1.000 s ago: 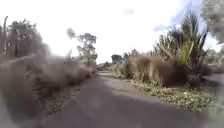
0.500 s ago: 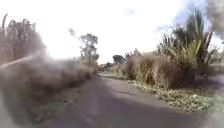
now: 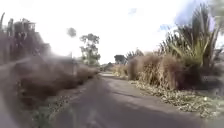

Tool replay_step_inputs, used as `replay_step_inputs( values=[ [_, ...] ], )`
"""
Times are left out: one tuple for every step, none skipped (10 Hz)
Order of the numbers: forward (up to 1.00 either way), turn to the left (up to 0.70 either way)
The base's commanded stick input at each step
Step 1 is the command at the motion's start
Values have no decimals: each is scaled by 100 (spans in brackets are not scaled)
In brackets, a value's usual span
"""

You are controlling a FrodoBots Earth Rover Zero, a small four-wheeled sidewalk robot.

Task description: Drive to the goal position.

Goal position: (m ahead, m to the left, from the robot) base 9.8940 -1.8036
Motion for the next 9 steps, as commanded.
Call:
replay_step_inputs(
  values=[
    [50, 1],
    [50, 1],
    [50, 1],
    [50, 1],
    [50, 1],
    [50, 1],
    [50, 1],
    [50, 1],
    [50, 1]
  ],
)
